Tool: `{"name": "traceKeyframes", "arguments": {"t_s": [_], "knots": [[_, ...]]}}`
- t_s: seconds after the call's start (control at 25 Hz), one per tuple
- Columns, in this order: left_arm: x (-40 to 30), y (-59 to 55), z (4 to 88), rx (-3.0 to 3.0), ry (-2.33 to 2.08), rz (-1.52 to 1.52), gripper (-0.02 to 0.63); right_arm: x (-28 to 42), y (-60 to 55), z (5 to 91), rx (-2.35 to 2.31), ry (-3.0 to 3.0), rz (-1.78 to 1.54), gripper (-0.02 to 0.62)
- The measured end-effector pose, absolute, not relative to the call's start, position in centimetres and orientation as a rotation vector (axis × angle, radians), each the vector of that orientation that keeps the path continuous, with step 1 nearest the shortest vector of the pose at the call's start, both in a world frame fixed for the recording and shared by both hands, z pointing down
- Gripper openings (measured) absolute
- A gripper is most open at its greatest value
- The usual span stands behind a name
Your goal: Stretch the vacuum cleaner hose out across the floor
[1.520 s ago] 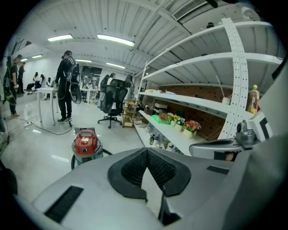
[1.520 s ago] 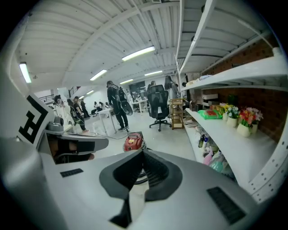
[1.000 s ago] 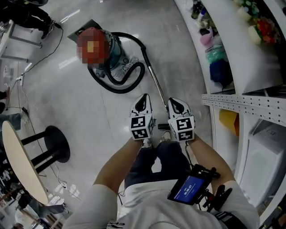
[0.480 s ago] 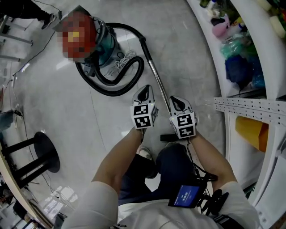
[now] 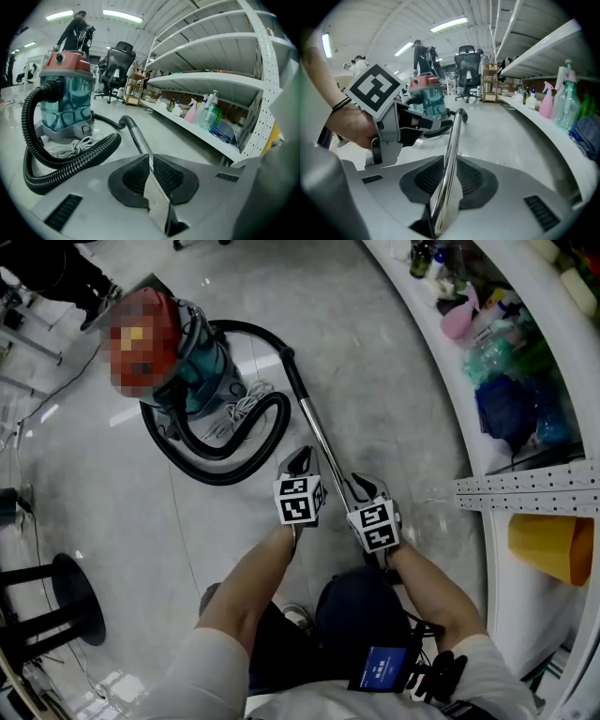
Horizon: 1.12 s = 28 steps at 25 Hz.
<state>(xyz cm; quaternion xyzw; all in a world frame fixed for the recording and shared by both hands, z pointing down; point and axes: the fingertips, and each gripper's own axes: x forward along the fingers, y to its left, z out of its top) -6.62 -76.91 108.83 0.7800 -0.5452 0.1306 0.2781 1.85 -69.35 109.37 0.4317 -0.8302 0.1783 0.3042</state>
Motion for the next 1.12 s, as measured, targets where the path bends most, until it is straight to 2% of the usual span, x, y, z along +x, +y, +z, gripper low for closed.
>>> {"name": "traceKeyframes", "arguments": {"t_s": [0.12,0.24,0.48,0.72,1.12], "knots": [[-6.1,-77.2,111.3,2.103,-1.417,0.352,0.013,1.8,-69.4,112.1,1.112,-2.190,0.485,0.111],[-5.2,-77.0,112.8,2.110,-1.362,0.345,0.078,1.6,-68.6,113.8,1.072,-2.176,0.507,0.144],[-3.7,-77.1,114.4,2.092,-1.317,0.318,0.136,1.6,-67.6,116.8,1.036,-2.152,0.494,0.161],[-3.2,-77.8,115.5,2.058,-1.296,0.268,0.224,1.2,-68.2,118.5,1.025,-2.134,0.470,0.166],[-1.1,-78.6,117.2,2.096,-1.203,0.230,0.225,0.8,-68.2,119.6,1.083,-2.129,0.463,0.167]]}}
